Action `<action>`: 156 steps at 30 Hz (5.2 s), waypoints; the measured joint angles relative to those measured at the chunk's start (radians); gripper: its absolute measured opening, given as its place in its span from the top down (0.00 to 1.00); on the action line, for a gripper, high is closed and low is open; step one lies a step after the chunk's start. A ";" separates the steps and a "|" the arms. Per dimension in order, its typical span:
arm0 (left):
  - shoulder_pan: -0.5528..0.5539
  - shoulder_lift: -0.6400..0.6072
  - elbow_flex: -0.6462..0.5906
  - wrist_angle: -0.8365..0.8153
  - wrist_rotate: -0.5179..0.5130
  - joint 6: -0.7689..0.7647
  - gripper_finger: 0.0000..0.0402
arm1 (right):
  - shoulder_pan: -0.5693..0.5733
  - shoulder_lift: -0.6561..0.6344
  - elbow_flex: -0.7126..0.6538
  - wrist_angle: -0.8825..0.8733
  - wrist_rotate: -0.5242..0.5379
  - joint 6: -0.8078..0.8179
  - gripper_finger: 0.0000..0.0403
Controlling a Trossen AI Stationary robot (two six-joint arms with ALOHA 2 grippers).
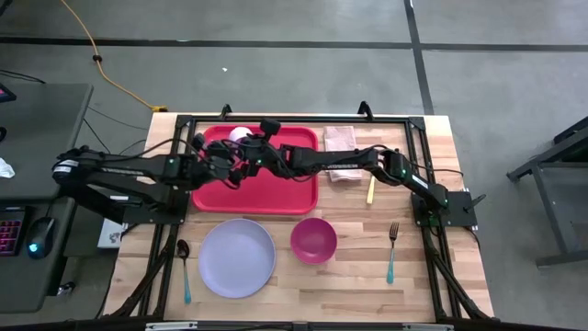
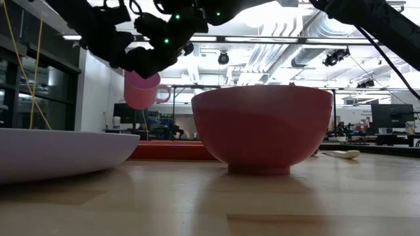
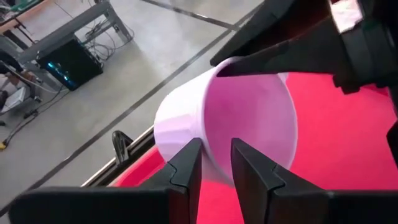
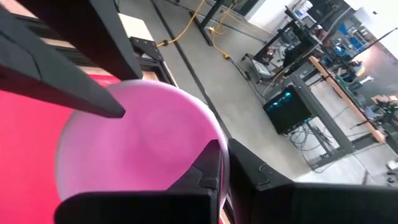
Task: Set up tray
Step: Put the pink mug on the top left of the red serving tray
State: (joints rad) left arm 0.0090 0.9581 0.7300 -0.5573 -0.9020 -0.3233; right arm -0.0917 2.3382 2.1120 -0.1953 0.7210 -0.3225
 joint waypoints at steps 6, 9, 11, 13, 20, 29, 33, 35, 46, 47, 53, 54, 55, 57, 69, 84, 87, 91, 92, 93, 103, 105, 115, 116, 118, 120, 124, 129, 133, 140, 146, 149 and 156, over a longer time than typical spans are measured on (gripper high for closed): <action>0.000 0.002 0.000 -0.013 0.001 -0.037 0.71 | 0.001 0.000 0.000 -0.003 0.003 0.000 1.00; 0.000 0.002 -0.001 -0.030 0.019 -0.049 0.74 | 0.001 0.000 0.000 -0.009 -0.007 0.000 1.00; 0.000 0.002 -0.001 -0.035 0.031 -0.051 0.78 | 0.002 0.000 0.000 -0.010 -0.010 0.000 1.00; 0.000 0.002 -0.001 -0.038 0.034 -0.059 0.83 | 0.004 0.000 0.000 -0.012 -0.010 -0.001 1.00; 0.000 0.002 -0.001 -0.037 0.052 -0.059 0.97 | 0.006 0.000 0.000 -0.013 -0.010 -0.014 1.00; 0.000 0.002 -0.001 -0.037 0.072 -0.058 0.78 | 0.006 0.000 0.000 -0.010 -0.021 -0.020 1.00; 0.000 0.002 -0.002 -0.030 0.075 -0.042 0.77 | 0.007 0.000 0.000 -0.010 -0.021 -0.019 1.00; 0.000 0.002 -0.002 -0.028 0.075 -0.040 0.78 | 0.009 0.000 0.000 -0.010 -0.016 -0.019 1.00; 0.000 0.002 -0.002 -0.024 0.105 -0.014 0.97 | 0.022 0.000 0.000 -0.017 0.016 -0.025 1.00; 0.000 0.002 -0.002 -0.025 0.113 -0.014 0.97 | 0.024 0.000 0.000 -0.018 0.018 -0.030 1.00; 0.000 0.002 -0.023 0.014 0.111 -0.021 0.93 | 0.031 0.000 -0.001 -0.018 0.050 -0.063 1.00; 0.000 0.002 -0.024 0.016 0.111 -0.021 0.93 | 0.031 0.000 -0.001 -0.019 0.051 -0.063 1.00; 0.000 0.002 -0.024 0.016 0.111 -0.021 0.93 | 0.031 0.000 -0.001 -0.020 0.051 -0.062 1.00; 0.000 0.002 -0.024 0.016 0.111 -0.021 0.94 | 0.032 0.000 -0.001 -0.020 0.051 -0.059 1.00; 0.000 -0.002 0.020 -0.070 0.146 -0.044 0.87 | 0.033 0.000 -0.001 -0.017 0.012 -0.007 1.00; -0.001 -0.017 0.023 -0.088 0.137 -0.086 0.86 | 0.033 0.000 -0.001 -0.008 0.003 0.011 1.00; -0.001 -0.024 0.023 -0.093 0.137 -0.101 0.85 | 0.033 0.000 -0.001 -0.008 0.001 0.012 1.00; -0.002 -0.028 0.023 -0.094 0.134 -0.110 0.82 | 0.032 0.000 -0.001 -0.002 -0.007 0.011 1.00; -0.002 -0.030 0.023 -0.095 0.134 -0.108 0.82 | 0.032 0.000 -0.001 -0.002 -0.010 0.011 1.00; -0.002 -0.031 0.023 -0.095 0.134 -0.105 0.81 | 0.032 0.000 -0.001 -0.002 -0.014 0.011 1.00; -0.003 -0.039 0.023 -0.096 0.110 -0.100 0.68 | 0.032 0.000 0.000 0.005 -0.032 0.014 1.00; -0.003 -0.039 0.023 -0.096 0.107 -0.096 0.64 | 0.032 0.000 0.002 0.005 -0.035 0.014 1.00; -0.002 -0.039 0.023 -0.089 0.072 0.018 0.46 | 0.037 0.000 0.003 0.009 -0.062 0.023 1.00; -0.003 -0.039 0.023 -0.090 0.055 0.024 0.45 | 0.037 0.000 0.003 0.007 -0.059 0.025 1.00; -0.003 -0.039 0.023 -0.092 0.029 0.032 0.44 | 0.037 0.000 0.003 0.005 -0.057 0.030 1.00; -0.002 -0.040 0.023 -0.106 0.019 0.035 0.43 | 0.036 0.000 0.003 0.005 -0.063 0.031 1.00; -0.002 -0.040 0.023 -0.119 0.034 0.031 0.42 | 0.037 0.000 0.003 -0.001 -0.088 0.030 1.00; -0.002 -0.040 0.023 -0.120 0.051 0.031 0.42 | 0.037 0.000 0.003 0.000 -0.096 0.025 1.00; -0.002 -0.040 0.023 -0.121 0.060 0.031 0.42 | 0.039 0.000 0.003 0.001 -0.095 0.003 1.00; -0.002 -0.040 0.023 -0.122 0.061 0.032 0.44 | 0.042 0.000 0.002 0.000 -0.082 -0.012 1.00; -0.002 -0.040 0.023 -0.120 0.051 0.033 0.67 | 0.041 0.000 0.001 0.007 -0.081 -0.017 1.00; -0.001 -0.040 0.023 -0.119 0.052 0.029 0.84 | 0.041 0.000 0.001 0.010 -0.086 -0.016 1.00; -0.001 -0.041 0.023 -0.127 0.045 0.000 0.92 | 0.042 0.000 0.001 0.012 -0.085 -0.017 1.00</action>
State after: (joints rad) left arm 0.0078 0.9173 0.7528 -0.6842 -0.8570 -0.3228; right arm -0.0498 2.3379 2.1128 -0.1833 0.6361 -0.3398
